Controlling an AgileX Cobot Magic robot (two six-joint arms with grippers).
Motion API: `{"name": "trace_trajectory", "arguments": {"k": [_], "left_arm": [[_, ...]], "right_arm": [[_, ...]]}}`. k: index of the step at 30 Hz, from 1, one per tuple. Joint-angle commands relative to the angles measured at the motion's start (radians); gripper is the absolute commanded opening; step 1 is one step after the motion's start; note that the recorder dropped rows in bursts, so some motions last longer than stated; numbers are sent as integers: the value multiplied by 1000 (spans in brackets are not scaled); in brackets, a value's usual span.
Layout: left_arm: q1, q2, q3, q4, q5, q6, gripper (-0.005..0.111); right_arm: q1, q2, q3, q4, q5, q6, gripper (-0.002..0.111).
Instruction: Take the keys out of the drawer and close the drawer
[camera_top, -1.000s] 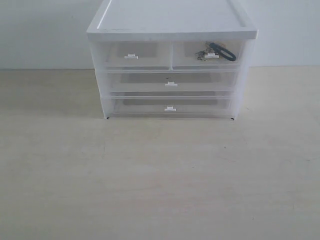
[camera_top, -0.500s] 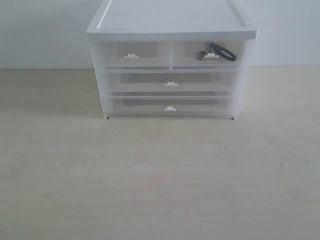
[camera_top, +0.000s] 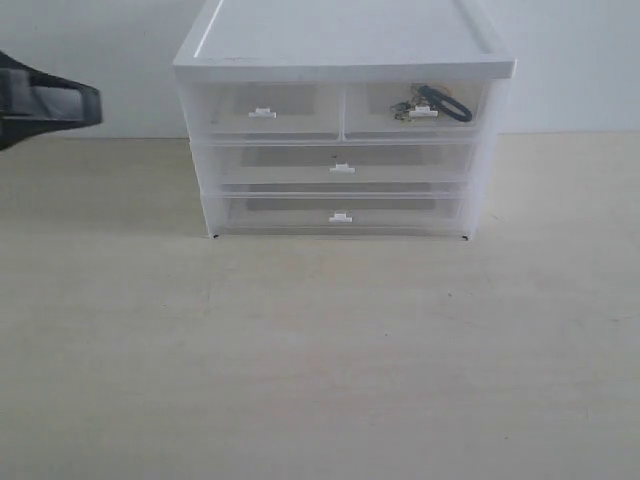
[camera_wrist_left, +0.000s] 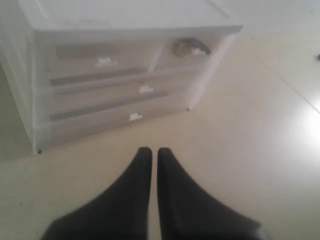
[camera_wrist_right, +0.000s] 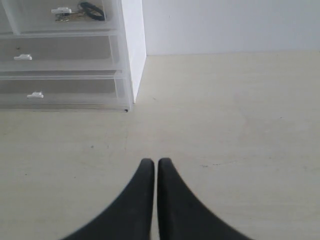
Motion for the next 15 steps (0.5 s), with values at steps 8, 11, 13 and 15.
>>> {"name": "trace_trajectory", "arguments": {"k": [8, 11, 13, 15], "left_arm": [[1, 403, -166, -33, -21, 169, 4], [1, 443, -184, -73, -40, 224, 4], [1, 466, -196, -95, -40, 273, 4], [1, 480, -209, -110, -40, 282, 4]], "right_arm": [[-4, -6, 0, -54, -169, -1, 0], [-4, -6, 0, -54, -178, -1, 0], [-4, -6, 0, -54, -216, -1, 0], [-2, -6, 0, -15, -301, 33, 0]]}}
